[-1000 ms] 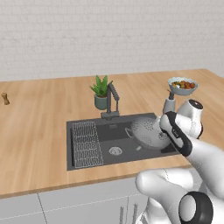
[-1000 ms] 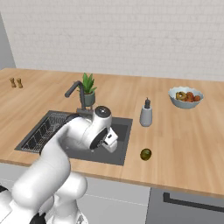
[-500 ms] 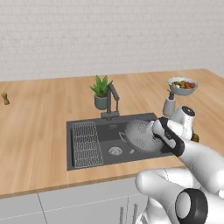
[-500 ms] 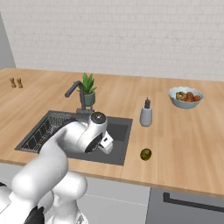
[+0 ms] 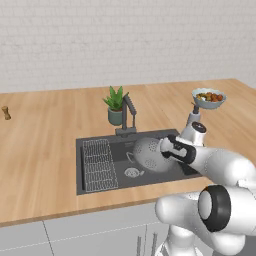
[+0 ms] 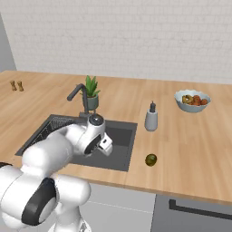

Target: Put the colander in the sink, put the kiwi in the colander, and turn on the sink faucet and pour water over the colander.

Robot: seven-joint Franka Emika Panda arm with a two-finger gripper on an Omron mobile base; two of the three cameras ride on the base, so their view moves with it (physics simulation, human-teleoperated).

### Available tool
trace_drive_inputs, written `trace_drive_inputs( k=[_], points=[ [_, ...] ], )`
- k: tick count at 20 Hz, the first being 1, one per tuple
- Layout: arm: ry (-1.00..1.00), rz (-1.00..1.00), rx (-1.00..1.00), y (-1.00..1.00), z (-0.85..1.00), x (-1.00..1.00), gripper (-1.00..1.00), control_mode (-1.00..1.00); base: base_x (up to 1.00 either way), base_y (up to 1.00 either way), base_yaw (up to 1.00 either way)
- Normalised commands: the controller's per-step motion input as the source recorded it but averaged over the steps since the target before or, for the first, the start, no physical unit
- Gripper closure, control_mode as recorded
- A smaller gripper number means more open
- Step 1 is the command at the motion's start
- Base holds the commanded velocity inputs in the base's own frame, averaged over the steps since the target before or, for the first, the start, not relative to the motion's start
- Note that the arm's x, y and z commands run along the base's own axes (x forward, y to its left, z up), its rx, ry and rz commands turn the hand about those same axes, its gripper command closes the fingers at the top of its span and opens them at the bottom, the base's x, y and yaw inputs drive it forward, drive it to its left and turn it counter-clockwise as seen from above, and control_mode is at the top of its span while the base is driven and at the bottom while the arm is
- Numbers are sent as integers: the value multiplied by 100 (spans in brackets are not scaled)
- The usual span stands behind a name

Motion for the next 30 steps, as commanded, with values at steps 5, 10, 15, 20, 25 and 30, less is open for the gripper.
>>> trace_drive_inputs(
  k=[5,10,15,20,25,30],
  points=[
    [13,7,0,0,-24,48,100,-100,0,0,0],
    [1,2,0,0,-44,24,100,-100,0,0,0],
    [0,0,0,0,-58,4,100,-100,0,0,0],
    [1,0,0,6,-24,5,100,-100,0,0,0],
    [0,0,0,17,0,18,100,-100,0,0,0],
    [0,0,0,23,0,16,100,-100,0,0,0]
  ],
)
